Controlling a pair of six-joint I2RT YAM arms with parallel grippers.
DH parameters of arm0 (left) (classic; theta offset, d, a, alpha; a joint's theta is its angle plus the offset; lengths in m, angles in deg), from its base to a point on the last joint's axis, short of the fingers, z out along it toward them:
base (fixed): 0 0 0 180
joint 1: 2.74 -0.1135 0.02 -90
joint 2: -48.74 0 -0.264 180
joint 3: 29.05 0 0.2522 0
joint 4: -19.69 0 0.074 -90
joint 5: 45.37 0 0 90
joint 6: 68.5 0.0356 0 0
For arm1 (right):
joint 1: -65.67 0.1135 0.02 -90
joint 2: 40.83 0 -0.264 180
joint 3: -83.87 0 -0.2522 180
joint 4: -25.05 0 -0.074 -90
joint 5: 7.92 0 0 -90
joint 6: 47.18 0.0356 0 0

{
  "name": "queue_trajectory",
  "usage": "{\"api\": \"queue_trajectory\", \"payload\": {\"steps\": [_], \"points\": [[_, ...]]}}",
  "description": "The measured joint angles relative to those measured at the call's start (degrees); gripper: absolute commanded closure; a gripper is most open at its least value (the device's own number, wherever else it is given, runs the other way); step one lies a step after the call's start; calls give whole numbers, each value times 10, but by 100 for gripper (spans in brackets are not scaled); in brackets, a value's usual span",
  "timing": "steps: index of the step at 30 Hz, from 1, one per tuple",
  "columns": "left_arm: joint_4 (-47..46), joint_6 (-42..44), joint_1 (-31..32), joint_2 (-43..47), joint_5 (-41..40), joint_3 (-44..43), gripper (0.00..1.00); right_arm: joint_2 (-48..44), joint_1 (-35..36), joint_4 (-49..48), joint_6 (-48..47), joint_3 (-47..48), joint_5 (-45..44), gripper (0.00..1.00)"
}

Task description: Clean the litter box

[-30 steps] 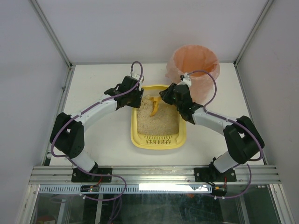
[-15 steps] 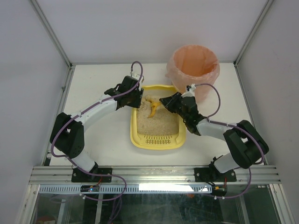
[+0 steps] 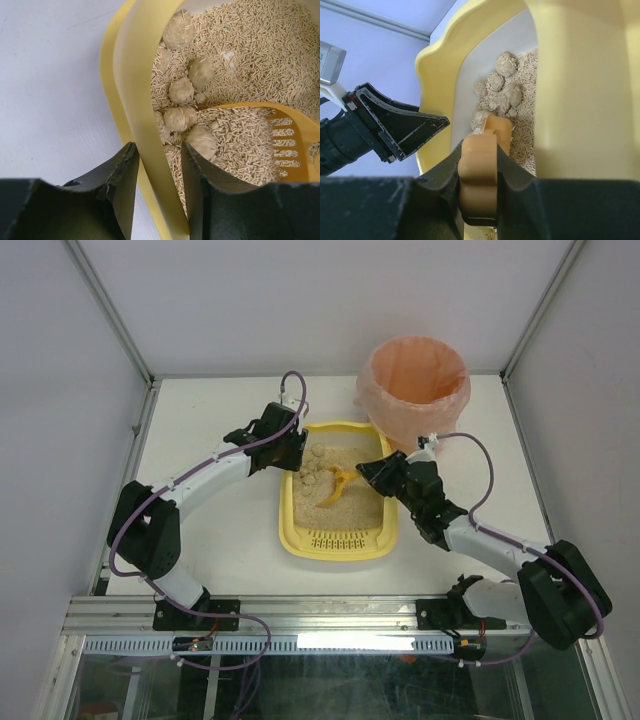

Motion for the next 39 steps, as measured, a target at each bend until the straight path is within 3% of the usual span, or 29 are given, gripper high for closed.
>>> {"api": "queue_trajectory", "payload": {"steps": [9,15,20,30,39], "points": [[0,0,0,0,0,0,60,-91,-42,10,-2,-51,15,100],[0,3,0,0,5,0,48,-158,-83,-3,8,-94,45,100],[0,3,0,0,9,0,44,-205,-124,-48,40,-158,66,100],[-13,2,0,9,2,16,42,-240,-186,-120,110,-210,106,100],[-32,2,0,61,-34,34,41,-190,-222,-210,161,-217,156,100]]}}
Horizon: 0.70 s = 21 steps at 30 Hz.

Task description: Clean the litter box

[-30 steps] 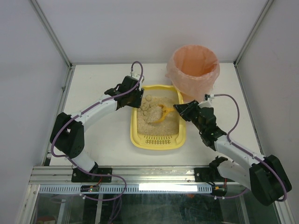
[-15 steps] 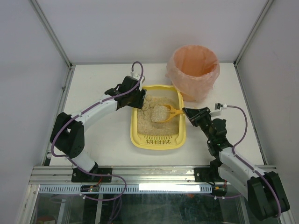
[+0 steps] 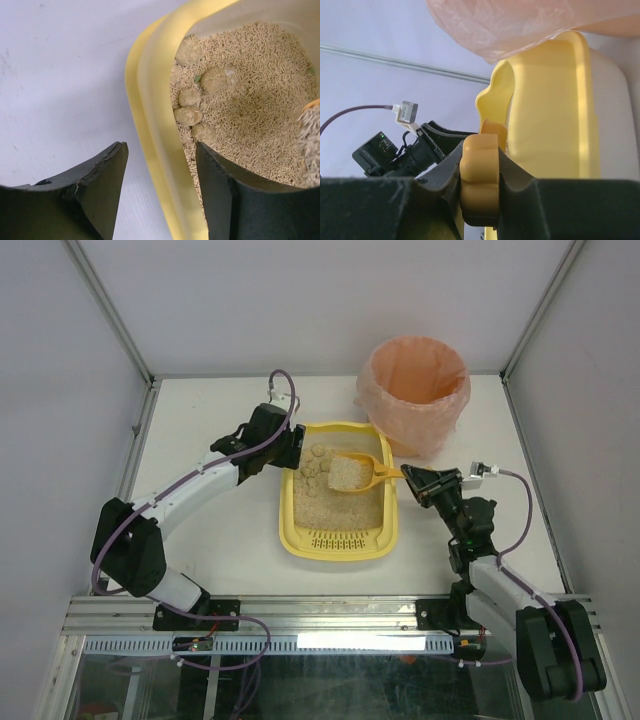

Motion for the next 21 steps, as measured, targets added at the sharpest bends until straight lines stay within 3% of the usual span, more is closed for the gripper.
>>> {"api": "queue_trajectory", "payload": {"steps": [9,21], "points": [[-11,0,0,14,-23,9,41,66,-35,-95,60,-17,48,100],[-18,0,0,15,-28,15,41,31,-37,-82,53,-4,60,100]]}}
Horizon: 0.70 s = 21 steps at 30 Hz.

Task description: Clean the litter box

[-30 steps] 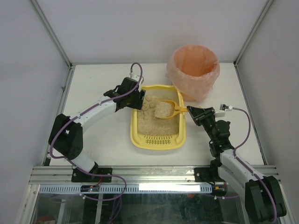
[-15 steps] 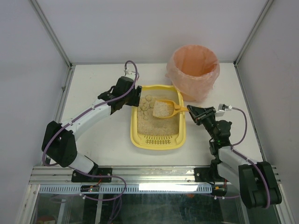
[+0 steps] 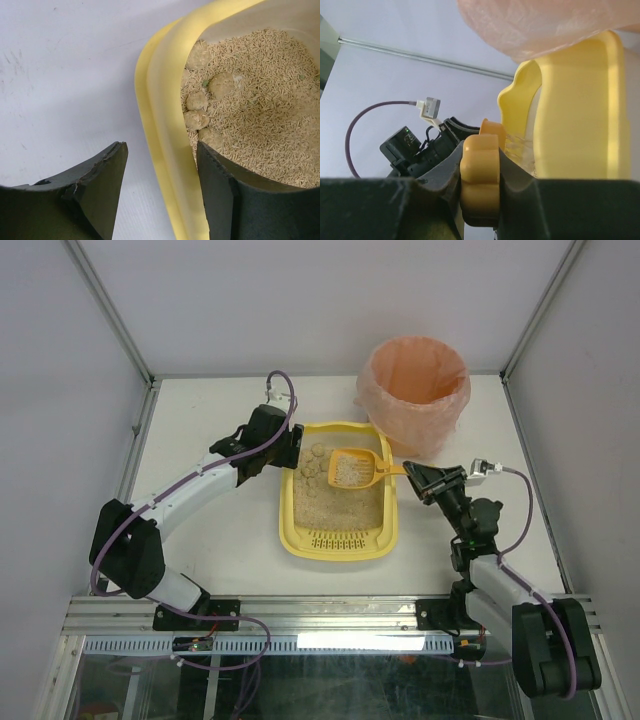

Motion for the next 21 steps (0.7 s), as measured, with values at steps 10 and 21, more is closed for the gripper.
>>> {"api": "queue_trajectory", "payload": {"steps": [10,21], "points": [[-2,0,0,0,1,1,41,-14,-7,52,-7,14,-5,100],[-2,0,0,0,6,2,41,-49,-2,105,-38,18,-22,100]]}}
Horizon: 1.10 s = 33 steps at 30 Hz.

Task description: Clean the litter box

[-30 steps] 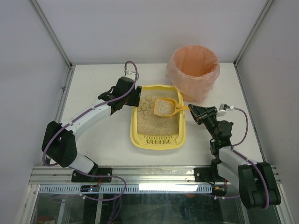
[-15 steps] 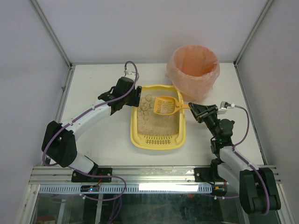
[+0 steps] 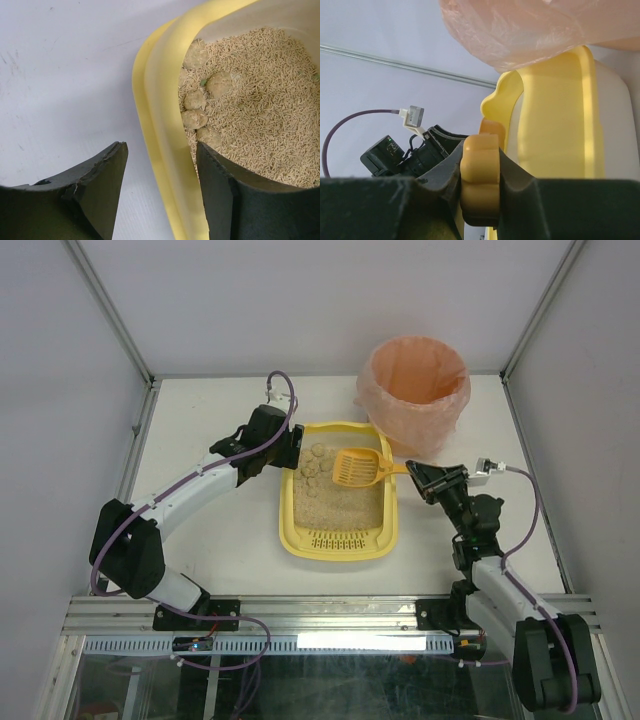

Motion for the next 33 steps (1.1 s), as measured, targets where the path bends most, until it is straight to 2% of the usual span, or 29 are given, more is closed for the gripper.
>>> {"api": "queue_trajectory", "payload": {"steps": [3,7,12,19,24,27,33], "points": [[0,0,0,0,0,0,41,4,-1,12,-16,13,3,100],[0,0,0,0,0,0,41,-1,-26,91,-47,60,7,100],[0,0,0,0,6,0,45,34,11,232,-140,203,-5,100],[0,0,0,-3,18,0,46,69,129,383,-263,318,-132,100],[1,0,0,-11,29,0,47,158,222,483,-334,406,-260,100],[2,0,0,-23,34,0,48,204,252,513,-359,441,-312,100],[7,-1,0,-40,37,-1,51,281,266,533,-374,471,-374,100]]}}
